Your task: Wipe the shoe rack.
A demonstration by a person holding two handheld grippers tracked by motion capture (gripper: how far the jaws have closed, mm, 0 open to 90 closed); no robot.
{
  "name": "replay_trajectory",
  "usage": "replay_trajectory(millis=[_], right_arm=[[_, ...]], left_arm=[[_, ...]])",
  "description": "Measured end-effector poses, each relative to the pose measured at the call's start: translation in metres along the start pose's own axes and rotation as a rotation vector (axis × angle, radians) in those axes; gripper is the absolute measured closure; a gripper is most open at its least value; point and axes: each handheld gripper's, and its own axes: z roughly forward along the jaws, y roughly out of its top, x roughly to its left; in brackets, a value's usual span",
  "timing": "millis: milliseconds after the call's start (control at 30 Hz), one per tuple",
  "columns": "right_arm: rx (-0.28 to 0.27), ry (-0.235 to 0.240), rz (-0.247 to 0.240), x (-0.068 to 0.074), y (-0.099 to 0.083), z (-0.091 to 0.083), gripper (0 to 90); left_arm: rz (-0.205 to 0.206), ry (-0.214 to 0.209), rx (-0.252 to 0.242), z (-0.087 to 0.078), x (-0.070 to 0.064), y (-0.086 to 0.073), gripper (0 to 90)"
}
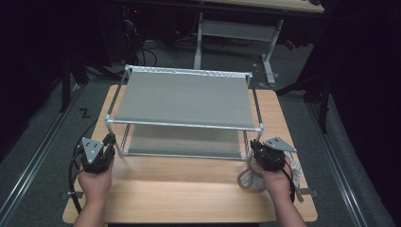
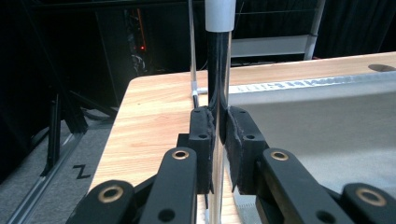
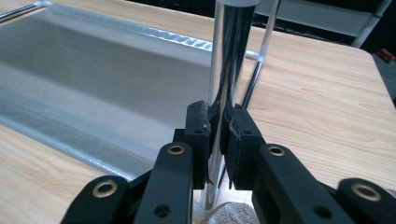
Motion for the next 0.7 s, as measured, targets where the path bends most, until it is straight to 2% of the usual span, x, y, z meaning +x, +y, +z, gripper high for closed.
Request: replay_trajectory(millis=[333, 700], right_arm=[[0.008, -0.038, 0.021, -0.014, 0.003, 0.007, 80.0], [0.005, -0.045, 0.024, -0.014, 0.002, 0.005, 79.8]], left_arm=[[-0.002, -0.025, -0.011, -0.001, -0.011, -0.001, 80.8], [-0.006, -0.033, -0.011, -0.001, -0.01, -0.001, 80.8]])
